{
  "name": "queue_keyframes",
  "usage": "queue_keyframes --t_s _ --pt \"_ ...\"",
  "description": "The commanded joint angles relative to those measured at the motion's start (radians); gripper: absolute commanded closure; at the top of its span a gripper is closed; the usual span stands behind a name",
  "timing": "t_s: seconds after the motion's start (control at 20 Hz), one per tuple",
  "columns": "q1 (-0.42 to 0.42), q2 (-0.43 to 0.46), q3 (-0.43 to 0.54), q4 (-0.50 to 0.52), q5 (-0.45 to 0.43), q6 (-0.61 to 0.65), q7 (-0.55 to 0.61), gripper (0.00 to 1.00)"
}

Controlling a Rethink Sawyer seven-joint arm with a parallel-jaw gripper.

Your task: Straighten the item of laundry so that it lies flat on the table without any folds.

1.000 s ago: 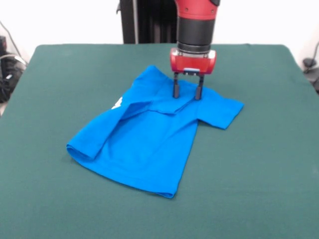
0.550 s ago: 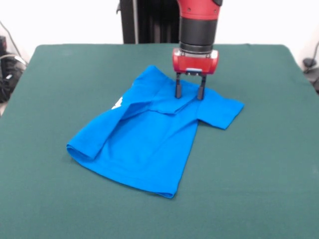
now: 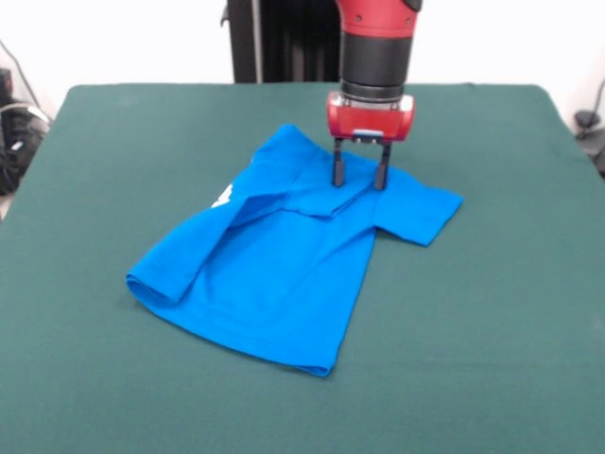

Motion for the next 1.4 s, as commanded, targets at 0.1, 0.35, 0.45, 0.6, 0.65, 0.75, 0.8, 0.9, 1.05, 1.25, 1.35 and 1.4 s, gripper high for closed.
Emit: queue_keyframes --t_s 0.1,0.35,0.45,0.6,0.65,0.75,0.8,0.9,1.05,1.25,1.35,1.4 --pt "0.024 0.056 0.088 -0.048 0.057 0.011 0.179 0.0" --pt "0.014 0.06 0.093 -0.05 0.054 0.002 0.181 0.0" --pt "0.021 0.052 0.09 -0.046 0.062 0.022 0.181 0.0" --pt "0.026 0.043 0.092 -0.033 0.064 0.02 0.188 0.0" --pt "0.027 0.039 0.092 -0.029 0.066 0.021 0.19 0.0" --pt "0.03 0.035 0.092 -0.023 0.068 0.022 0.193 0.0" --pt "0.03 0.034 0.092 -0.023 0.068 0.022 0.193 0.0" --pt "0.03 0.034 0.091 -0.02 0.067 0.021 0.194 0.0" --pt "0.014 0.036 0.104 -0.015 0.058 0.005 0.198 0.0" --pt "0.021 0.038 0.099 -0.018 0.056 0.002 0.194 1.0" --pt "0.023 0.037 0.102 -0.017 0.066 0.026 0.195 1.0" --pt "0.018 0.038 0.11 -0.013 0.067 0.027 0.199 1.0"
